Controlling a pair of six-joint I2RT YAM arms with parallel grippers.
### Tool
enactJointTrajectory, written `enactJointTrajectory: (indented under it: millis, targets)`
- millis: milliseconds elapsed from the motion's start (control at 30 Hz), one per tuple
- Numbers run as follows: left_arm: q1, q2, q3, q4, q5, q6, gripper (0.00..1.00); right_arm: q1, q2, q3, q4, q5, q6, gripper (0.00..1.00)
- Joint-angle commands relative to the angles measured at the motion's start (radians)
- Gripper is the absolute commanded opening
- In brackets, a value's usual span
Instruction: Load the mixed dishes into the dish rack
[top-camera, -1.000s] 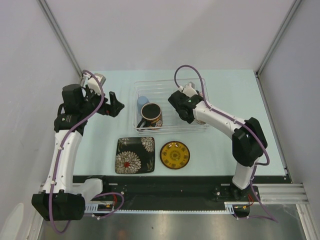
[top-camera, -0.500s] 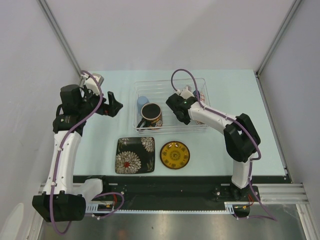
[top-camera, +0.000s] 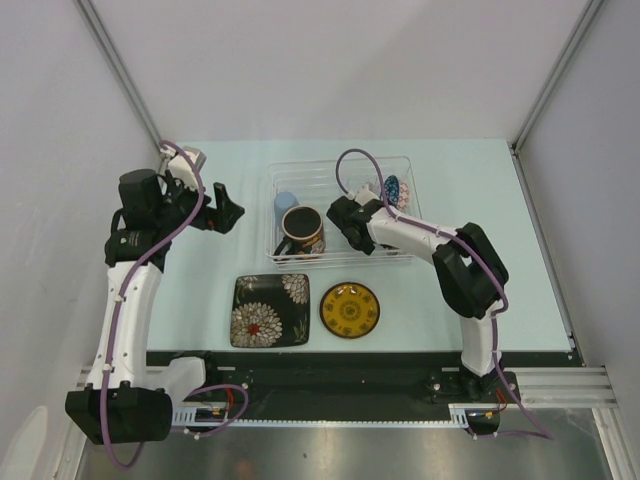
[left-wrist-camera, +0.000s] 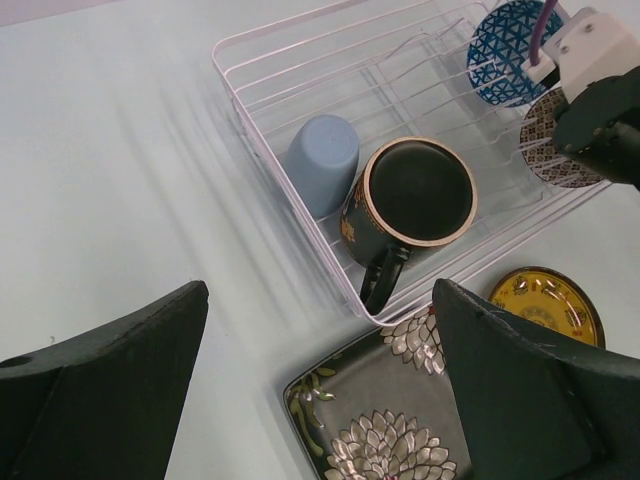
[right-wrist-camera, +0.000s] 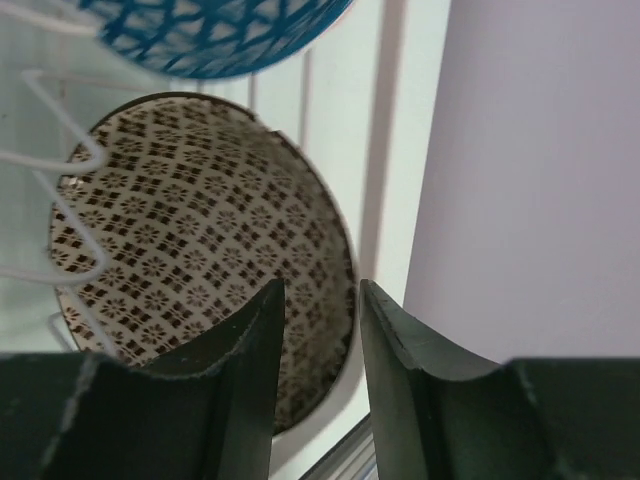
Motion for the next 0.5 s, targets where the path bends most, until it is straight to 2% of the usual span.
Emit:
enactJointTrajectory:
  millis: [0,233,400,467]
  targets:
    - [0.012,-0.019,0.008,0.022,0.031,0.005,1.0,0.014,0.017,-0.005,-0.008,-0.039,0.036,0.4]
    - [0.012,-0.017,-0.001,0.027,0.037,0.001,1.0,0.046,-0.033,0.02,-0.039,-0.022,0.042,0.43]
    - [0.014,-0.017,-0.001,0.022,0.033,0.005,1.0,0.083,-0.162,0.093,-0.169,-0.027,0.119,0.6]
    - [0.015,-0.022,-0.004,0.015,0.028,0.022,1.0,0.115,-0.22,0.129,-0.198,-0.063,0.139,0.71]
